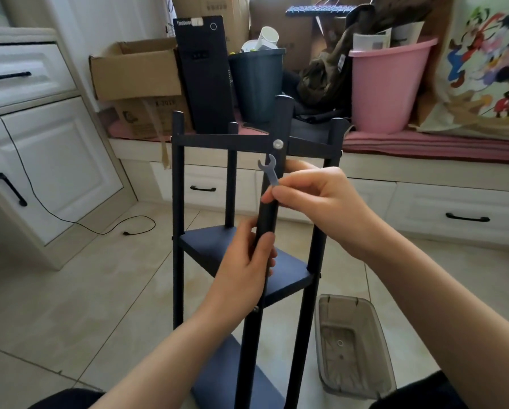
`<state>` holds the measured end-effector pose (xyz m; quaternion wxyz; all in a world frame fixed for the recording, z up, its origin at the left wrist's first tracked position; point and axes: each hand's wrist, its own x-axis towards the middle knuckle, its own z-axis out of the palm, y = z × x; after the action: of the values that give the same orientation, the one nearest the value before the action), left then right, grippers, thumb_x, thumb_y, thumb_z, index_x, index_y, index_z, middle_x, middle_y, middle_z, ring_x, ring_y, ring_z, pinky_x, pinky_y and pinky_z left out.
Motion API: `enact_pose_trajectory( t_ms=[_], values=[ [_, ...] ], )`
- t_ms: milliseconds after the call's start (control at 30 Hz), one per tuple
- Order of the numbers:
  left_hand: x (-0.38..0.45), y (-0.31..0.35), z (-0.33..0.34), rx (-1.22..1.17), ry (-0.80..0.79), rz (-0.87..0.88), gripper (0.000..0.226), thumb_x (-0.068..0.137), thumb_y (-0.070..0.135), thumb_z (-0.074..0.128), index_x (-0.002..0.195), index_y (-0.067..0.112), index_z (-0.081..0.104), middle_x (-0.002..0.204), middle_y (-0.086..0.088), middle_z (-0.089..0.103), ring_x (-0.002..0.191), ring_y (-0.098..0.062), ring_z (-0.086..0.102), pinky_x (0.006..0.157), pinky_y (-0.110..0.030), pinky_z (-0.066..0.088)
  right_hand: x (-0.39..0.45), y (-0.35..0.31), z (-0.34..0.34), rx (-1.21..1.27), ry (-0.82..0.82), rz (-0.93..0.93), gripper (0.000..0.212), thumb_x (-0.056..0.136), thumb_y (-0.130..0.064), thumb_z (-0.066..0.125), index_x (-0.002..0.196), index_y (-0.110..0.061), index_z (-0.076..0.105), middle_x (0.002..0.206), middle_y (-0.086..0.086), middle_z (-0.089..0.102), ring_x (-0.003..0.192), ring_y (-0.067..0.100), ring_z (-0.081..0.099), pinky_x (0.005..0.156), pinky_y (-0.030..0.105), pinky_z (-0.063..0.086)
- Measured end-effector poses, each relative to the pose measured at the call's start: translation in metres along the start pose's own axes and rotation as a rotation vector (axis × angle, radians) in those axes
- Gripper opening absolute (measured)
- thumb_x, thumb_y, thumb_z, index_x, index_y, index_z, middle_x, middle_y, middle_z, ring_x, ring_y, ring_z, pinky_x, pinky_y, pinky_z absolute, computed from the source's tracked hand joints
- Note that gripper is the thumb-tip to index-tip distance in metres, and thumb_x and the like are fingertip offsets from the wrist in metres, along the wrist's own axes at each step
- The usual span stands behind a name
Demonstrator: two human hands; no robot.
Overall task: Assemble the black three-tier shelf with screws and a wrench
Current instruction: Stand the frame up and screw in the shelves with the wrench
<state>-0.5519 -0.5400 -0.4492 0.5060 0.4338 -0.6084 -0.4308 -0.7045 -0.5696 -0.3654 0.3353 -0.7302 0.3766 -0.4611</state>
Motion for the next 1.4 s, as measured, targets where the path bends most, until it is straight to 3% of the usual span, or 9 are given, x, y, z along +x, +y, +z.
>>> enact_pose_trajectory(
  t_ms=[33,100,200,300,533,767,1000,1233,1400],
  values=[
    [0.002,0.001,-0.004,0.006,0.016,0.012,0.013,0.105,0.027,0.046,0.114,0.03,0.055,0.075,0.008,0.059,0.072,-0.005,0.058,0.072,-0.021,0.053,0.0,0.001,-0.001,0.018,-0.019,0.024,0.017,0.094,-0.01,0.063,0.088,-0.015,0.079,0.113,0.01,0.065,0.107,0.021,0.063,0.095,0.042,0.053],
    [0.005,0.004,-0.01,0.024,0.036,0.029,0.016,0.105,0.028,0.045,0.116,0.029,0.057,0.072,0.01,0.058,0.068,-0.004,0.057,0.067,-0.019,0.05,0.0,0.003,-0.002,0.049,-0.029,0.075,0.018,0.095,-0.011,0.062,0.089,-0.015,0.078,0.121,0.009,0.061,0.108,0.019,0.065,0.092,0.038,0.057],
    [0.006,0.008,-0.015,0.025,0.029,0.027,0.018,0.106,0.027,0.045,0.118,0.024,0.058,0.07,0.008,0.057,0.066,-0.005,0.056,0.063,-0.017,0.048,0.0,0.009,-0.001,0.044,0.006,0.123,0.02,0.096,-0.014,0.06,0.087,-0.018,0.077,0.099,0.002,0.066,0.088,0.01,0.064,0.078,0.027,0.058],
    [0.005,0.011,-0.017,0.001,0.02,0.015,0.017,0.104,0.028,0.047,0.115,0.021,0.058,0.069,0.003,0.057,0.063,-0.008,0.054,0.061,-0.019,0.046,0.002,0.016,-0.003,0.101,0.037,0.134,0.022,0.096,-0.012,0.059,0.085,-0.014,0.078,0.066,0.001,0.051,0.066,0.012,0.051,0.067,0.023,0.054],
    [0.004,0.018,-0.027,-0.072,0.015,-0.023,0.02,0.097,0.018,0.063,0.109,0.034,0.059,0.066,-0.003,0.054,0.062,-0.018,0.052,0.06,-0.031,0.047,0.006,0.024,0.004,0.076,0.1,0.146,0.021,0.097,-0.011,0.058,0.085,-0.009,0.075,0.059,-0.001,0.06,0.057,0.013,0.056,0.058,0.023,0.052],
    [0.002,0.024,-0.029,-0.17,-0.078,-0.073,0.017,0.093,0.027,0.064,0.106,0.037,0.064,0.071,-0.005,0.055,0.065,-0.019,0.053,0.062,-0.033,0.05,0.011,0.026,0.018,0.078,0.15,0.207,0.018,0.097,-0.013,0.058,0.09,-0.009,0.073,0.064,0.004,0.07,0.054,0.017,0.066,0.059,0.026,0.057],
    [-0.001,0.027,-0.028,-0.139,-0.136,-0.102,0.03,0.083,0.037,0.065,0.111,0.026,0.062,0.07,0.001,0.056,0.063,-0.015,0.053,0.061,-0.028,0.05,0.013,0.024,0.015,-0.056,0.233,0.231,0.023,0.098,-0.017,0.055,0.087,-0.01,0.073,0.062,-0.001,0.064,0.051,0.008,0.058,0.054,0.018,0.049],
    [-0.001,0.026,-0.028,-0.096,-0.137,-0.1,0.021,0.093,0.03,0.062,0.114,0.027,0.059,0.07,0.0,0.056,0.064,-0.014,0.054,0.064,-0.03,0.051,0.011,0.018,0.014,-0.21,0.34,0.12,0.024,0.098,-0.016,0.056,0.085,-0.005,0.074,0.06,-0.002,0.067,0.047,0.001,0.06,0.056,0.019,0.052],
    [-0.003,0.027,-0.029,-0.115,-0.15,-0.128,0.029,0.082,0.04,0.064,0.109,0.031,0.061,0.071,0.001,0.056,0.064,-0.014,0.055,0.063,-0.027,0.052,0.013,0.018,0.017,-0.238,0.343,0.087,0.022,0.097,-0.014,0.058,0.086,-0.004,0.075,0.06,-0.004,0.067,0.047,-0.003,0.059,0.056,0.012,0.049]
  ],
)
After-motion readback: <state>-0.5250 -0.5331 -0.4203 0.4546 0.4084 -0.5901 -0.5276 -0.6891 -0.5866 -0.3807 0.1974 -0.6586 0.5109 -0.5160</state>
